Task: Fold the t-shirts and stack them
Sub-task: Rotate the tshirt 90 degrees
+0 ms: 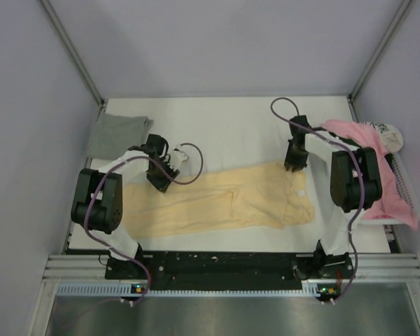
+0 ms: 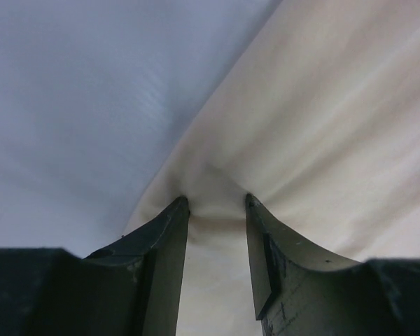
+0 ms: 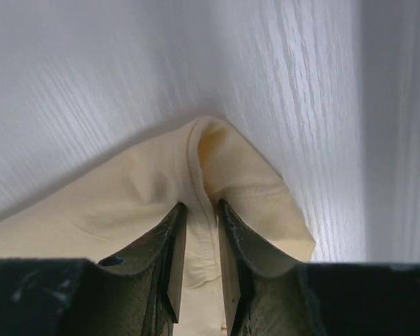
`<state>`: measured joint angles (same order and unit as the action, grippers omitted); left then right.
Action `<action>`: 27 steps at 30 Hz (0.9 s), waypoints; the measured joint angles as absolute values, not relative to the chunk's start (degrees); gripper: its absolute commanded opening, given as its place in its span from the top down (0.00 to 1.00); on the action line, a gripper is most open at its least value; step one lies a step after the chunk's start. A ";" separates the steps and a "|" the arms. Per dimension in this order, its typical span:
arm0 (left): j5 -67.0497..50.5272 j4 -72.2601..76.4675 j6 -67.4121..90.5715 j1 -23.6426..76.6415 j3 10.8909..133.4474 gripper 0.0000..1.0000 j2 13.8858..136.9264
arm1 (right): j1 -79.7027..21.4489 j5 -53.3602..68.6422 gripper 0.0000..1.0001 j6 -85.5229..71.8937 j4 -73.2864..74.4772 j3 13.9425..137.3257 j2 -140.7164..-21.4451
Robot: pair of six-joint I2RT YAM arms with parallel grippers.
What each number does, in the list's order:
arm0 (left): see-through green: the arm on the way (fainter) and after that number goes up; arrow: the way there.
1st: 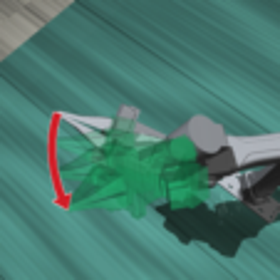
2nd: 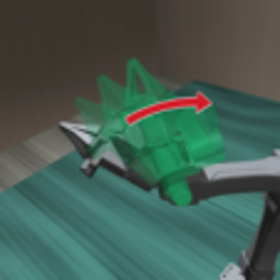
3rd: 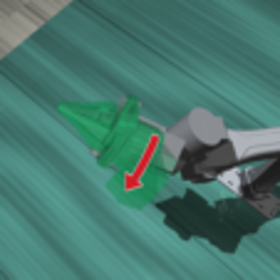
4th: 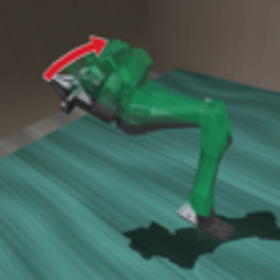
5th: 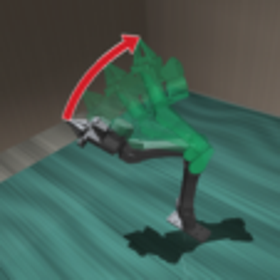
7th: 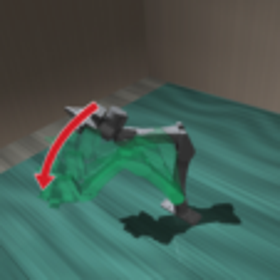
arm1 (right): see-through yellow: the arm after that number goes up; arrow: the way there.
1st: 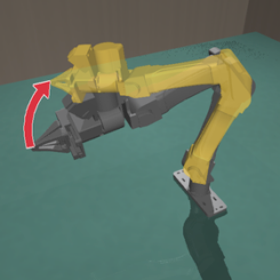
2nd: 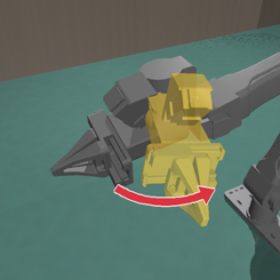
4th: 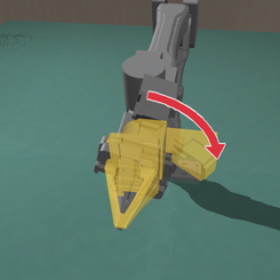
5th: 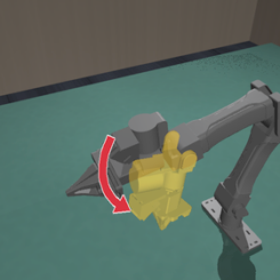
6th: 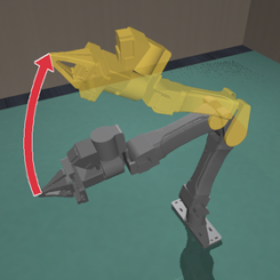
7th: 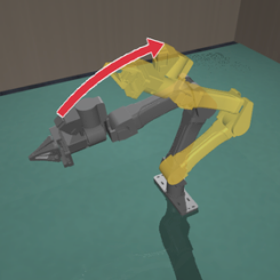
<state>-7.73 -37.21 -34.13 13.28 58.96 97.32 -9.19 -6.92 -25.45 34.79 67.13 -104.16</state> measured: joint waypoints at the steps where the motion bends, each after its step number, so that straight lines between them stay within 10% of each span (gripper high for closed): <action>1: -7.73 -36.67 -33.98 11.88 58.13 0.57 96.79 | -8.97 -7.03 0.76 -25.04 35.59 69.67 -106.04; 9: -9.08 -31.64 -34.65 7.14 52.64 0.56 92.07 | -8.99 -7.09 0.73 -20.45 41.82 96.97 -123.87; 18: -8.75 -44.12 -39.11 1.91 57.93 0.55 88.92 | -10.92 -11.75 0.57 -14.31 42.98 97.14 -119.46; 27: -3.55 -41.91 -42.04 -4.82 59.35 0.57 89.73 | -19.49 -3.70 0.99 -18.96 38.52 68.88 -91.96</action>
<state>-3.55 -41.91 -42.04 -4.82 59.35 89.73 -19.49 -3.70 -18.96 38.52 68.88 -91.96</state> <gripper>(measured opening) 0.438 0.103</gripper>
